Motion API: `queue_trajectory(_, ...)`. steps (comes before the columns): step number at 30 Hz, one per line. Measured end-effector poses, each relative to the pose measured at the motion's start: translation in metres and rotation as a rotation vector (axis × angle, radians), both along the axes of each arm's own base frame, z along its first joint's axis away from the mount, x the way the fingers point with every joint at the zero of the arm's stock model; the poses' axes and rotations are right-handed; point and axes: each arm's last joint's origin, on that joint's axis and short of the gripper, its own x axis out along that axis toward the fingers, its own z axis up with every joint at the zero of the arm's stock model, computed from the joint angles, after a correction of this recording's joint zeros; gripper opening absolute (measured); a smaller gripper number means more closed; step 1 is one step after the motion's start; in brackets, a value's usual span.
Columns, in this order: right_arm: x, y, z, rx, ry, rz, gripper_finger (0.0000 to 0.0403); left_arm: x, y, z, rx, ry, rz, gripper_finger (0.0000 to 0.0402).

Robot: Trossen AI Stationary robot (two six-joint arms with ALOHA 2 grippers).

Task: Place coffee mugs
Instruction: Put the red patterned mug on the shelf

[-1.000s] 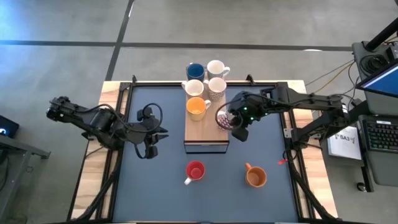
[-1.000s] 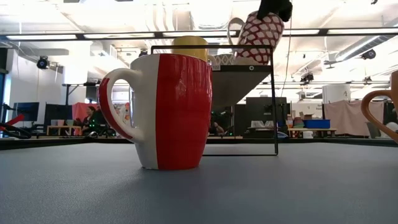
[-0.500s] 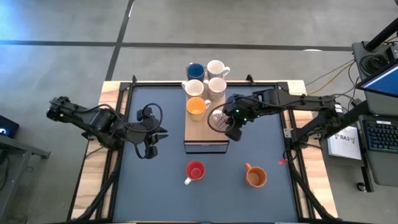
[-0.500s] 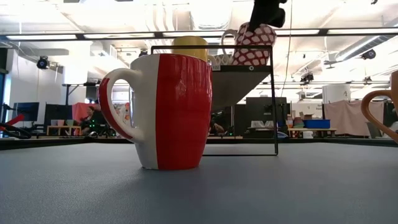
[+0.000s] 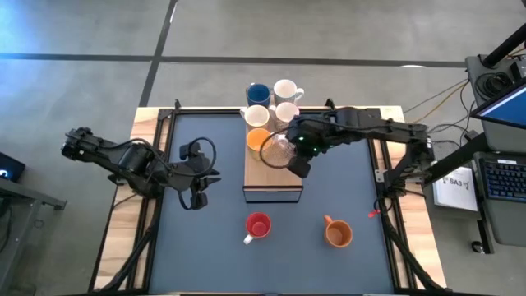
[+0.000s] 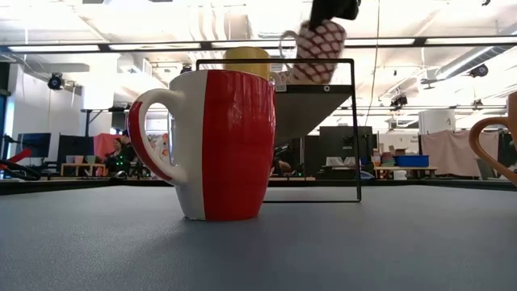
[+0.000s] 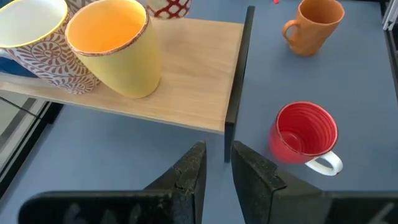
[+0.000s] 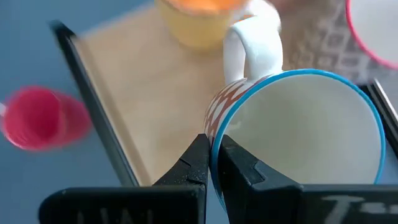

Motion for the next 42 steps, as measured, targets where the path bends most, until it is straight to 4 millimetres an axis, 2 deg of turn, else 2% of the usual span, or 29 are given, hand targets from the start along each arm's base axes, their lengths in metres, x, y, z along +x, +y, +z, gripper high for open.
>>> queue_trajectory(6,0.021,0.004,-0.016,0.004,0.171,0.029,0.0013,0.0,0.0,0.0,0.003,0.003,-0.002,0.0057)
queue_trajectory(13,0.035,0.007,-0.026,0.016,0.226,0.072,0.0013,0.0,0.0,0.0,0.003,0.003,-0.002,0.0057)
queue_trajectory(30,0.036,0.023,-0.027,0.004,0.226,0.149,0.0013,-0.001,0.0,-0.001,0.006,0.009,-0.002,0.0057)
queue_trajectory(42,0.038,0.023,-0.027,-0.003,0.206,0.17,0.0021,-0.001,0.0,-0.001,0.006,0.009,-0.002,0.0057)
